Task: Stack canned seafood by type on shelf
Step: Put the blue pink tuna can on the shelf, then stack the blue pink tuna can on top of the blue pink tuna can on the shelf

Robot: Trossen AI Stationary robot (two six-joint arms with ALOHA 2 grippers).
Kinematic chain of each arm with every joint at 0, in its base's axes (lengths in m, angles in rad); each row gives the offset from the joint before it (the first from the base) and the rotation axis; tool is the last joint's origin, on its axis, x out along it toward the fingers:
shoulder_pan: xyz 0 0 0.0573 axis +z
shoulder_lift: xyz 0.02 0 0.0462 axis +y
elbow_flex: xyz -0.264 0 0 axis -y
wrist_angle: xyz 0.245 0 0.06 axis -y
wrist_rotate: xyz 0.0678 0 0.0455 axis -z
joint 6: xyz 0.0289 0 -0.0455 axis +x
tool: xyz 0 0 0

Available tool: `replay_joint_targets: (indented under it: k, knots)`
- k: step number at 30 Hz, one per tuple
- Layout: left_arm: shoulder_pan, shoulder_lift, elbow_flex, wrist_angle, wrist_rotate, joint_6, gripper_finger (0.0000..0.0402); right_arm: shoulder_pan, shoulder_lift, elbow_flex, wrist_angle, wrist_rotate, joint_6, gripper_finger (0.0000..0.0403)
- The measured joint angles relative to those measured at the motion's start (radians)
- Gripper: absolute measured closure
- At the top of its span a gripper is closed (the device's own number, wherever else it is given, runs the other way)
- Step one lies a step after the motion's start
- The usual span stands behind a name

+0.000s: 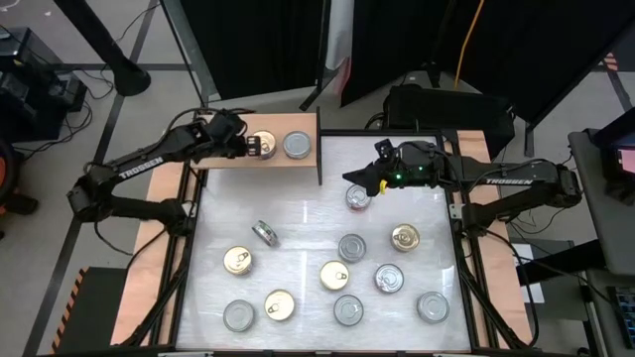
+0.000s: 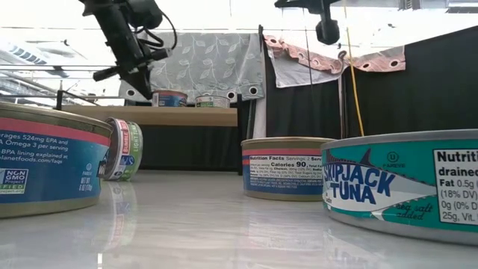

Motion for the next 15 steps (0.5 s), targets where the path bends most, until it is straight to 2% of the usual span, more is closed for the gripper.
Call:
replay_joint_targets:
  k: [8,15]
  knots:
    - [0.000,-0.001,0.000,0.037,0.063,0.017,0.0398,0.001,0.000,0.000,0.065,0.047,0.080,0.0403]
    - [-0.013,-0.133,0.000,-0.006,0.149,0.016,0.0399,0.003,0.000,0.000,0.096,0.100,0.176,0.0403]
